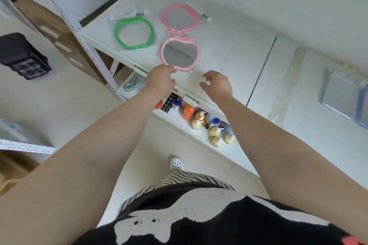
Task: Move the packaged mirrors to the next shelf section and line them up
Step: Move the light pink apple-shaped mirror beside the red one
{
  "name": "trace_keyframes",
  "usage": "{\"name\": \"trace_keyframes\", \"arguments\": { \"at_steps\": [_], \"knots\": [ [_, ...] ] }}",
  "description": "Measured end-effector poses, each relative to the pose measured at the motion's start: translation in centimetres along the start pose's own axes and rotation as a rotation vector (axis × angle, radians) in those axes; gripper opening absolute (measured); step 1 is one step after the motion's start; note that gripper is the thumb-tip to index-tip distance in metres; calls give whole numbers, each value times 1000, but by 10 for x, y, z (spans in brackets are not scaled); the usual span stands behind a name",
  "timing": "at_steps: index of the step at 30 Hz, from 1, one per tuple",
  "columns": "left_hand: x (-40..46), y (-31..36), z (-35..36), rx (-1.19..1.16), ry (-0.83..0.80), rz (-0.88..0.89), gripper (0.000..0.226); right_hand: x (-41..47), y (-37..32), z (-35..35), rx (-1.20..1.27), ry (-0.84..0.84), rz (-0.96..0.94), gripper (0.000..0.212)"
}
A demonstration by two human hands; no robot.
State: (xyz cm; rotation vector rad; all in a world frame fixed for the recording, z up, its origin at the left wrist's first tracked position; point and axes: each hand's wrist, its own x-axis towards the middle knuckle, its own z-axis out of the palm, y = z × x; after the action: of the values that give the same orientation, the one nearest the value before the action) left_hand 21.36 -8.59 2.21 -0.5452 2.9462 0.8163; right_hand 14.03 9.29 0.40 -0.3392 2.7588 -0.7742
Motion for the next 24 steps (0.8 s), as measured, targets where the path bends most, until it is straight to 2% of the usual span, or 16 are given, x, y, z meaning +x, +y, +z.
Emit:
{"name": "trace_keyframes", "arguments": {
  "at_steps": [6,13,16,20,24],
  "knots": [
    [50,-36,-24,-12,9,-46,43,53,-39,4,-27,8,-17,35],
    [101,-60,-37,-68,-147,-87,56,88,-64,20,-8,38,126,44],
    [118,-65,-43,-55,-235,-35,58,95,-71,29,14,120,227,47],
    [136,-74,-55,-33,-363,135,41,90,-85,48,10,243,429,57],
    [147,-91,-68,-40,-470,258,50,77,-98,65,-27,234,579,65]
  ]
}}
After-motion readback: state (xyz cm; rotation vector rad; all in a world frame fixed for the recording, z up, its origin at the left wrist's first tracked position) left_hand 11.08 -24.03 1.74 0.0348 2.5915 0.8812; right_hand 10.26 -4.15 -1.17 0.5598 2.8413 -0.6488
